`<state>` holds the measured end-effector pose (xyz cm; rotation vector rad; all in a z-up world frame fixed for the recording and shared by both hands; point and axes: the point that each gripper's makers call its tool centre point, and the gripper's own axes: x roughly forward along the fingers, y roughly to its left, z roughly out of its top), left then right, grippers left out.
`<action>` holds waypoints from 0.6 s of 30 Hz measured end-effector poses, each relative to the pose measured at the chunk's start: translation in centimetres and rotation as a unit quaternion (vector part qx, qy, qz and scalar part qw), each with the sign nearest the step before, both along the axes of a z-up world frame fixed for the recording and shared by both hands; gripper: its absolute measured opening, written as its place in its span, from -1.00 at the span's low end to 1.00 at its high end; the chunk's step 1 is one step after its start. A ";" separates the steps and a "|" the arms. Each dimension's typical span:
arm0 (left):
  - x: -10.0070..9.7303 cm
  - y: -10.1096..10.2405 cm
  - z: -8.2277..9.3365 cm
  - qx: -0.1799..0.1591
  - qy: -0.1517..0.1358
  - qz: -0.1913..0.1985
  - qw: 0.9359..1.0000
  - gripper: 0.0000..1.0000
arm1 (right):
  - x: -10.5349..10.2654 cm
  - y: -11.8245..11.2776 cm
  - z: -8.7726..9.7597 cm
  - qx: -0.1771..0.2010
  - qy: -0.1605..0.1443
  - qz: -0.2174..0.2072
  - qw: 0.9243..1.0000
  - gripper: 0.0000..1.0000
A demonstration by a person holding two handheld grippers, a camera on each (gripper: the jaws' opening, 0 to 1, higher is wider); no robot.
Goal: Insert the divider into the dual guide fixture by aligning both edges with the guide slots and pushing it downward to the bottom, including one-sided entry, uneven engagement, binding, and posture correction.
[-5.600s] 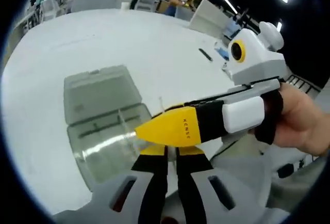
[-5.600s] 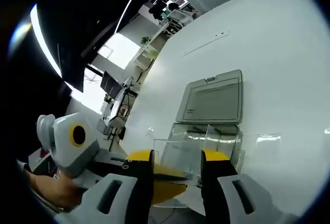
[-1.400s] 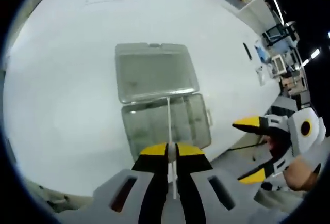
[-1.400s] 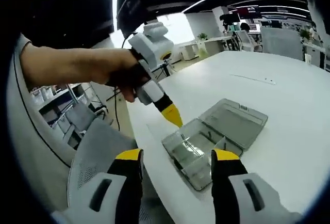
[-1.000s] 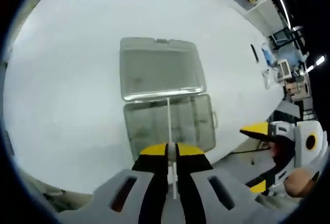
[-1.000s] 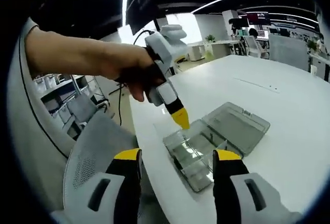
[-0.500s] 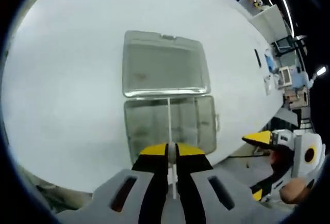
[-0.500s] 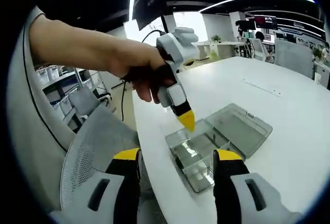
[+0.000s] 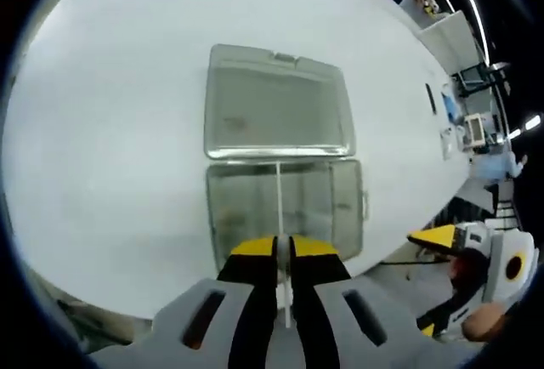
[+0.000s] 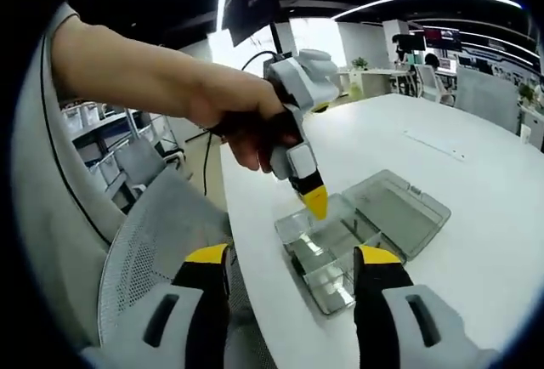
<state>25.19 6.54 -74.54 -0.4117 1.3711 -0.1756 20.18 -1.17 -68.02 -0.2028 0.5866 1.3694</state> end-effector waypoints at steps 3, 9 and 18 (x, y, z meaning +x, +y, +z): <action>0.1 0.1 -0.2 0.002 0.001 0.003 1.000 -0.97 | 0.0 0.0 0.0 -0.001 -0.002 0.001 1.000 0.11; 0.3 0.2 -0.6 0.008 0.004 0.008 1.000 -0.97 | 0.2 -0.1 0.1 0.001 -0.002 0.000 1.000 0.12; 0.3 0.5 -1.3 0.011 0.011 0.015 1.000 -0.96 | 0.4 -0.2 0.0 0.003 -0.001 -0.003 1.000 0.12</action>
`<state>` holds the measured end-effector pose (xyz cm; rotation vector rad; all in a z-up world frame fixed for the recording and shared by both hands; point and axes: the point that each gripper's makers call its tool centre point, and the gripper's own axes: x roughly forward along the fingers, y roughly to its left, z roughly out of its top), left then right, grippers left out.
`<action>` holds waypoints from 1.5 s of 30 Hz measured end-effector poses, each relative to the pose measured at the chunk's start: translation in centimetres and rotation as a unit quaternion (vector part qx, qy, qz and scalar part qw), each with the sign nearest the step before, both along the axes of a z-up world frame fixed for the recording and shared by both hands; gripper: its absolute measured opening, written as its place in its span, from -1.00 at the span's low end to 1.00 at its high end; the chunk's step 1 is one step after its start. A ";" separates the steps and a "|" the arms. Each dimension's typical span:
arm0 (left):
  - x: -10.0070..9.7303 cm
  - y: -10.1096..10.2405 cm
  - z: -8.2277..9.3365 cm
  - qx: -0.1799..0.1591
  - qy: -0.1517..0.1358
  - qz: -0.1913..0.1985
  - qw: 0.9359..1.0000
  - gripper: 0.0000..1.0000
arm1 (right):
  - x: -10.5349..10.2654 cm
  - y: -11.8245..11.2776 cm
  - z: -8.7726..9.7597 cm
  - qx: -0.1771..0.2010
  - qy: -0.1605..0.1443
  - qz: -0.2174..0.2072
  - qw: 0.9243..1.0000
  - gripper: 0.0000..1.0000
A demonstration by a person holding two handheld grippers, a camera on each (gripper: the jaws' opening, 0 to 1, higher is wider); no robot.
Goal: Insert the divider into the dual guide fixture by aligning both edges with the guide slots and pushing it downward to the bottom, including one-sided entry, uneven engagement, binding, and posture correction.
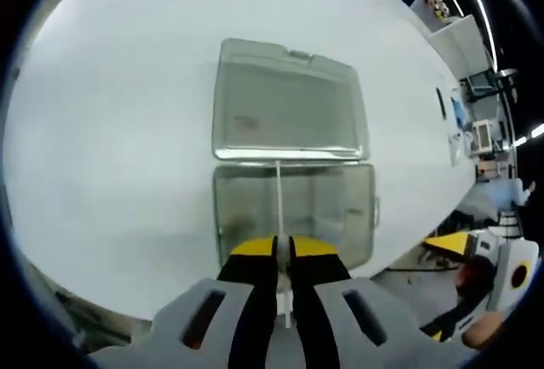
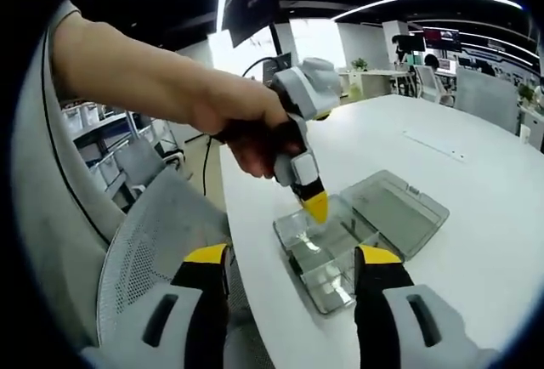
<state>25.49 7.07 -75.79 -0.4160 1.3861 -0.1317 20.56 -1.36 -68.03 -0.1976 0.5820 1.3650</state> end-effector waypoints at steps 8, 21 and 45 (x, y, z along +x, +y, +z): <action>0.2 -0.1 -0.2 0.001 0.002 0.003 1.000 -0.96 | 0.1 -0.1 0.0 0.000 0.001 0.000 1.000 0.12; 0.3 -0.2 -0.4 0.003 0.010 0.004 1.000 -0.97 | 0.1 -0.2 0.0 0.001 0.002 -0.003 1.000 0.12; 0.3 -0.4 -0.5 0.014 0.014 -0.012 1.000 -0.97 | 0.4 -0.3 0.2 0.000 0.003 -0.005 1.000 0.12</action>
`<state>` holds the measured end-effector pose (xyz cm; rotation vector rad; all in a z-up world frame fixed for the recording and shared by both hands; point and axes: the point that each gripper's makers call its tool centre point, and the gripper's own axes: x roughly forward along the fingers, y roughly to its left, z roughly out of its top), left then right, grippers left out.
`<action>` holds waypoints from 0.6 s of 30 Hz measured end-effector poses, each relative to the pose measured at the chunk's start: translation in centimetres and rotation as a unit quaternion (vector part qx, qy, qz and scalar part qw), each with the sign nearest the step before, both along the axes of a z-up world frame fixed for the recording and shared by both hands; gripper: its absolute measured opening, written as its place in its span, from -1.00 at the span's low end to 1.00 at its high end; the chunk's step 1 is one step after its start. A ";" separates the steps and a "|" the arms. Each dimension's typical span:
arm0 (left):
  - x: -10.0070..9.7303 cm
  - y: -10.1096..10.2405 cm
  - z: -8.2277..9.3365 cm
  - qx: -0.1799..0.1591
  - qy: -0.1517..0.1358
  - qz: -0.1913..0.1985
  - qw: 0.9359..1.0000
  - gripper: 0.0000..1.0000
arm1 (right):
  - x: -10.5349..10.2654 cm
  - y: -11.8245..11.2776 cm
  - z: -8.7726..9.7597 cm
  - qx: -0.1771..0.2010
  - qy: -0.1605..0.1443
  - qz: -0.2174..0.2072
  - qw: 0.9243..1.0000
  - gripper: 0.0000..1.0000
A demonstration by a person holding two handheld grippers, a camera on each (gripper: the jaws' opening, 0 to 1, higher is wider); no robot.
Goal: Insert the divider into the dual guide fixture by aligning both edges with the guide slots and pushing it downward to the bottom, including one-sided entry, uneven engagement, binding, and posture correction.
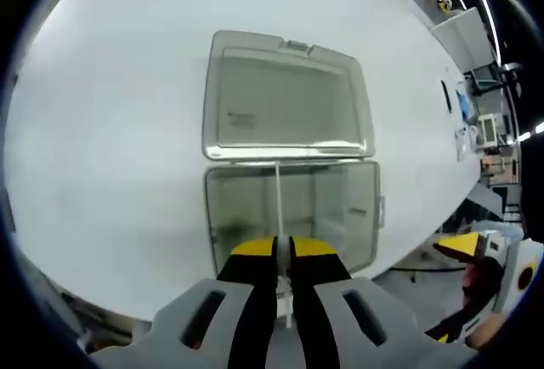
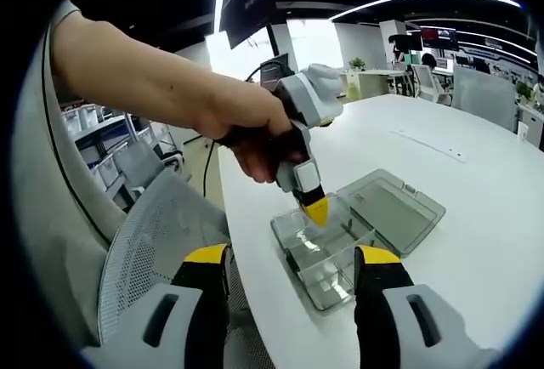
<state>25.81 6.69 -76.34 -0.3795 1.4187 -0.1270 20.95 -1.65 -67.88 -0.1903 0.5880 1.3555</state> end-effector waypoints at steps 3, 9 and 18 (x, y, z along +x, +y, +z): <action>0.0 0.1 0.0 0.003 -0.001 -0.003 1.000 -0.97 | 0.0 0.0 0.0 0.001 0.000 0.000 1.000 0.12; 0.0 0.1 -0.3 0.005 -0.001 -0.004 1.000 -0.97 | 0.0 0.0 0.1 0.002 0.001 -0.001 1.000 0.12; 0.0 0.1 -0.5 0.008 0.000 -0.008 1.000 -0.97 | 0.0 -0.3 0.0 0.000 0.001 -0.002 1.000 0.11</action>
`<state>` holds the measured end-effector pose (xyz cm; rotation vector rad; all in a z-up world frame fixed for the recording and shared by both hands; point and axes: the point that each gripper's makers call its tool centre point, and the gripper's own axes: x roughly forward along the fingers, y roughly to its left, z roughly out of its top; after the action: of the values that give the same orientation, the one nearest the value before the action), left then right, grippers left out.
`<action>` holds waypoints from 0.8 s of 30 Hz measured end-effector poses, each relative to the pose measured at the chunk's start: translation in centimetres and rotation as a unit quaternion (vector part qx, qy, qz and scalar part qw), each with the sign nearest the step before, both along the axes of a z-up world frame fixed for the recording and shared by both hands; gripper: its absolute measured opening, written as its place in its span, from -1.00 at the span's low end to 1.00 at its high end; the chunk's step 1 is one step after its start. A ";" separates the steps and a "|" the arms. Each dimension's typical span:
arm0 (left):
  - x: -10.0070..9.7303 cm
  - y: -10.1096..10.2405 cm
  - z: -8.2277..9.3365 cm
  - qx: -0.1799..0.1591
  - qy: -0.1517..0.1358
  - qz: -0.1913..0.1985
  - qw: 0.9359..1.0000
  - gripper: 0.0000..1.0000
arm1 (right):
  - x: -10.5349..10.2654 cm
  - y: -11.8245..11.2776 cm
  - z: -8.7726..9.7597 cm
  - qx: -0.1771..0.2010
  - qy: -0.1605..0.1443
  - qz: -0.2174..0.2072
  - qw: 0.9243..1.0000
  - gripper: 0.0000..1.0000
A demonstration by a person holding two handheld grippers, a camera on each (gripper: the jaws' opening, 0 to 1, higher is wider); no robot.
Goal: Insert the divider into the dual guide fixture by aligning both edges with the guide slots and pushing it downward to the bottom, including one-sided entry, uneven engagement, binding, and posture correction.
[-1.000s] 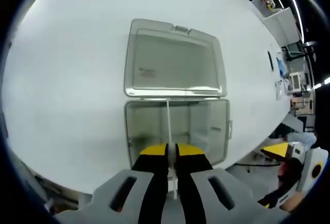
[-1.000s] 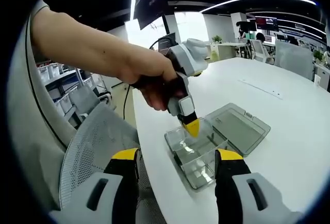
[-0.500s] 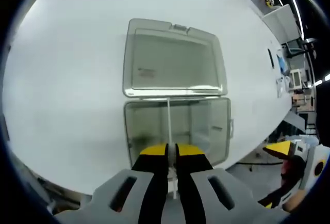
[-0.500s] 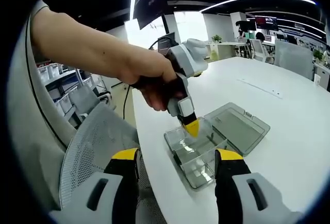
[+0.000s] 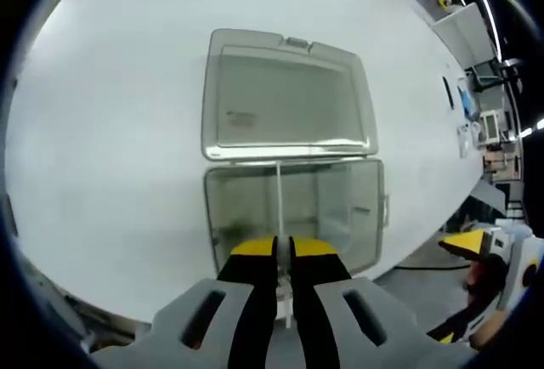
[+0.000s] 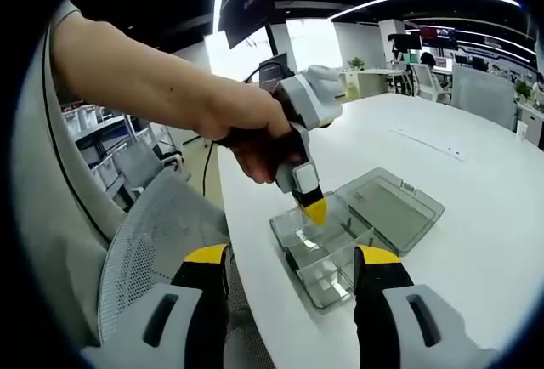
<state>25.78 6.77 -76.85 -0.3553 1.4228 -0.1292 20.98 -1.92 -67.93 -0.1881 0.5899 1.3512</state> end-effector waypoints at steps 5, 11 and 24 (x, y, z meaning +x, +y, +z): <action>-0.1 -0.1 0.0 0.003 0.000 -0.003 1.000 -0.97 | 0.0 0.0 0.0 0.001 0.001 -0.001 1.000 0.12; -0.1 -0.1 -0.1 0.006 -0.001 -0.007 1.000 -0.97 | 0.0 -0.1 0.0 0.001 0.001 -0.003 1.000 0.11; 0.1 -0.2 -0.5 0.021 -0.001 -0.021 1.000 -0.96 | 0.0 -0.1 0.0 0.003 0.001 -0.001 1.000 0.13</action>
<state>25.85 6.54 -77.33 -0.2900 1.4291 -0.1333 20.99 -2.04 -67.94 -0.1817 0.5882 1.3511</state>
